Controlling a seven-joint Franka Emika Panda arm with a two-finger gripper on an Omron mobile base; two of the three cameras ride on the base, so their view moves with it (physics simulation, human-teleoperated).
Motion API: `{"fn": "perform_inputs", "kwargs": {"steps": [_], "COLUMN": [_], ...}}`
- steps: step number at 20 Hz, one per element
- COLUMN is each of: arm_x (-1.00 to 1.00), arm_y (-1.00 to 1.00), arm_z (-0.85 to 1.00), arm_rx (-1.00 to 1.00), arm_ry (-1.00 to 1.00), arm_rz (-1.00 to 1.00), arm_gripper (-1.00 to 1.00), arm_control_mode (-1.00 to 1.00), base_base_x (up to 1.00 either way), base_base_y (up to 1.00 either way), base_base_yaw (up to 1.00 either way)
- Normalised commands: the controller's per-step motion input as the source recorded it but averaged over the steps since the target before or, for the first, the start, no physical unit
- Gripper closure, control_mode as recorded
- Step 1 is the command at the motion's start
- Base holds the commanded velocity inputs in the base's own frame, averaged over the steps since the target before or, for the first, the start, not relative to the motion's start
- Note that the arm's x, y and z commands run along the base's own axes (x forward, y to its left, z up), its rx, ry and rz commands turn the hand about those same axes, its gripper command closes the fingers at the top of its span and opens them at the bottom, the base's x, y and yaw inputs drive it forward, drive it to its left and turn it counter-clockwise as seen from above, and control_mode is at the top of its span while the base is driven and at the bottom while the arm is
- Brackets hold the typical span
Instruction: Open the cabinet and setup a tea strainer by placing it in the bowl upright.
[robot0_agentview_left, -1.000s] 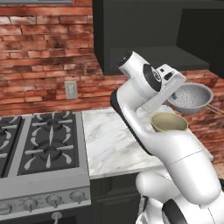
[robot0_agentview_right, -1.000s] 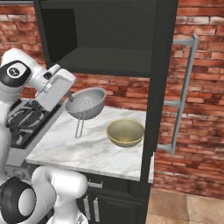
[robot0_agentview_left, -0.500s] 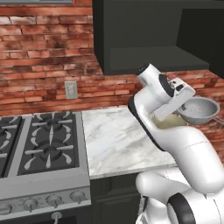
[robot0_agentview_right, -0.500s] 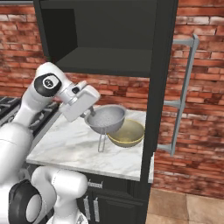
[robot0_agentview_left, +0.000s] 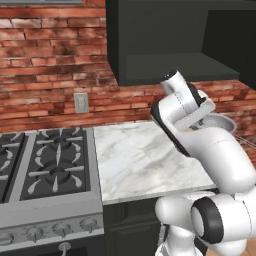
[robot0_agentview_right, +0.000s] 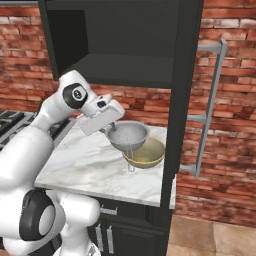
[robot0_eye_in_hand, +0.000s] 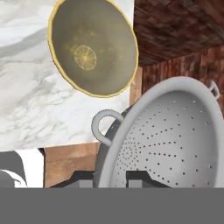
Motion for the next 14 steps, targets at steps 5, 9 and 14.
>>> {"fn": "perform_inputs", "kwargs": {"steps": [5,9,14], "arm_x": [0.59,0.61,0.6], "arm_y": [-0.18,-0.17,-0.17], "arm_z": [-0.55,-0.56,-0.48], "arm_rx": [0.03,0.06,0.08], "arm_ry": [0.01,0.01,0.0], "arm_rz": [0.0,0.0,0.0], "arm_gripper": [1.0,1.0,1.0], "arm_control_mode": [-1.0,-1.0,-1.0], "base_base_x": [0.0,0.0,0.0], "base_base_y": [0.0,0.0,0.0], "base_base_yaw": [0.0,0.0,0.0]}}
